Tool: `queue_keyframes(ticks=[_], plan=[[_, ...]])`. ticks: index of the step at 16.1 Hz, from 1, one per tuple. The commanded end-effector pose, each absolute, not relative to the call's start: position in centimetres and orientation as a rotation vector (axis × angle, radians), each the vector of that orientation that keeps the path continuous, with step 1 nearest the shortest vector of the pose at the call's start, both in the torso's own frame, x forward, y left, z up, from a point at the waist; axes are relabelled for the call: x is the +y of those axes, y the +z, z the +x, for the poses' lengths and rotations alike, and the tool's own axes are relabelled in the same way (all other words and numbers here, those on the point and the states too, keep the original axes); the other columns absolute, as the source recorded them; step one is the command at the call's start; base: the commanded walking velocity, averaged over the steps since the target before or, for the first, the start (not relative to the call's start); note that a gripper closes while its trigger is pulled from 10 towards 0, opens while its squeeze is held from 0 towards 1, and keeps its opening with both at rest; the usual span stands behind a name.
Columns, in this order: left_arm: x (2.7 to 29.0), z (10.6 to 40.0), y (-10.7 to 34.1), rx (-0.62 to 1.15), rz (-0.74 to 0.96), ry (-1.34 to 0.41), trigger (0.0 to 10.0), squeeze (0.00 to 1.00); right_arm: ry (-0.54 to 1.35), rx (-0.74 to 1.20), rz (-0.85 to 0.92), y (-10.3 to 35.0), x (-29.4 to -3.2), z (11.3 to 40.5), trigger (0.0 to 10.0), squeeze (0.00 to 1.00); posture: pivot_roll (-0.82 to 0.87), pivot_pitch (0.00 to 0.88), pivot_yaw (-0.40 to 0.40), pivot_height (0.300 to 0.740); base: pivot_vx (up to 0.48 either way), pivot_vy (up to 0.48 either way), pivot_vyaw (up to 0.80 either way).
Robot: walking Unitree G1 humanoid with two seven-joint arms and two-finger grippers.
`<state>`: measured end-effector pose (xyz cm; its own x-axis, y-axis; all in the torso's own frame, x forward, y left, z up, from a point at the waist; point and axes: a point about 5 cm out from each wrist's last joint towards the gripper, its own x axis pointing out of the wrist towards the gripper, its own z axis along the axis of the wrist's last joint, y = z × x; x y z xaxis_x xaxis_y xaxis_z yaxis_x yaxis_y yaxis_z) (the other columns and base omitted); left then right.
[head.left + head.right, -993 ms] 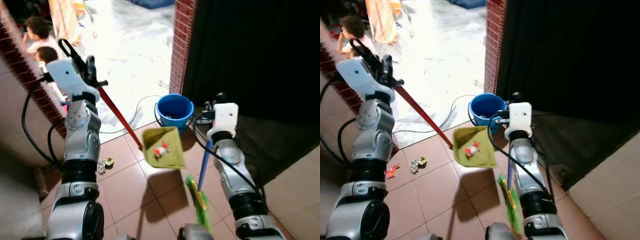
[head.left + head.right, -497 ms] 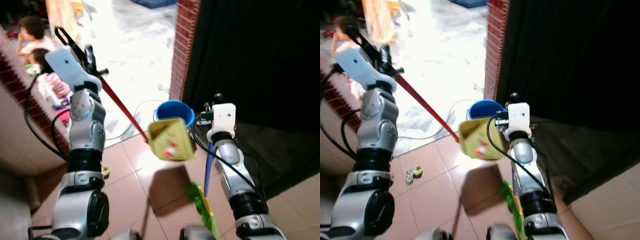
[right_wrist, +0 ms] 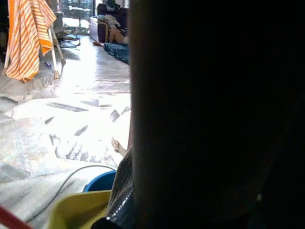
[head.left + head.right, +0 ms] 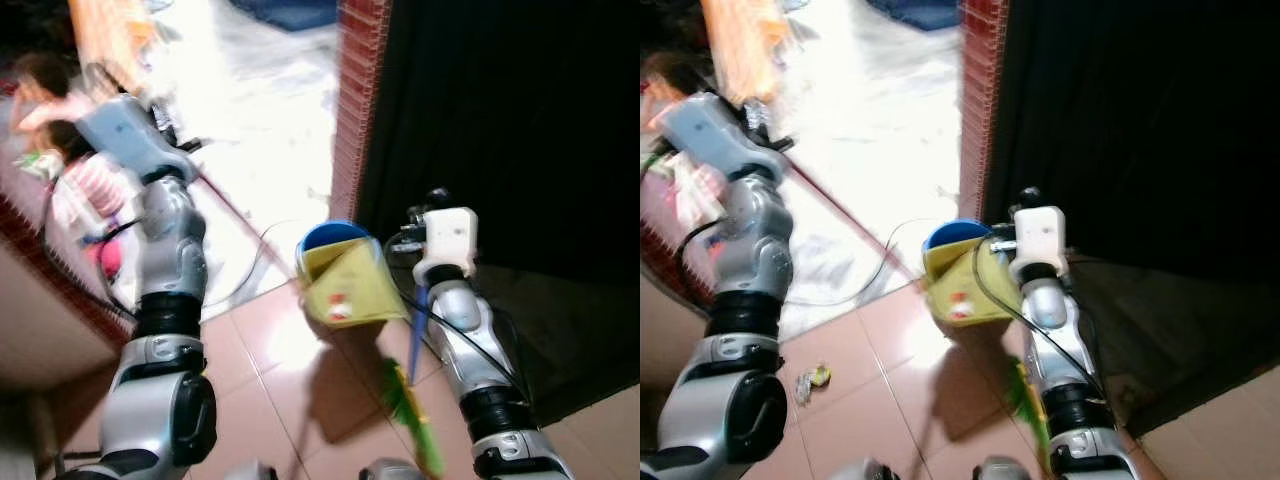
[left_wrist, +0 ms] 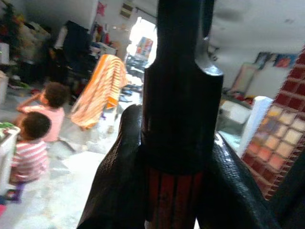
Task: Sweep floor
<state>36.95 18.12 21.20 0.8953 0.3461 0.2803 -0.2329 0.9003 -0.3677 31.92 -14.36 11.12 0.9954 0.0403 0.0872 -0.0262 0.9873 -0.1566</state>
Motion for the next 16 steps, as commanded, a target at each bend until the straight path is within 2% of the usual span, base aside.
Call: queue_keyframes(ticks=[1, 16], plan=[[17.55, 36.98, 23.87, -0.468, -0.353, 0.295, 10.0, 0.00, 0.024, -0.130, -0.158, 12.11, -14.71, 32.15, 10.0, 0.00, -0.11, 0.000, 0.049, 0.740, 0.450, 0.000, 0.00], [17.78, 36.97, 23.37, -0.475, -0.296, 0.364, 10.0, 0.00, 0.043, -0.128, -0.161, 12.10, -14.55, 32.17, 10.0, 0.00, -0.12, 0.000, 0.042, 0.740, 0.454, 0.000, 0.00]])
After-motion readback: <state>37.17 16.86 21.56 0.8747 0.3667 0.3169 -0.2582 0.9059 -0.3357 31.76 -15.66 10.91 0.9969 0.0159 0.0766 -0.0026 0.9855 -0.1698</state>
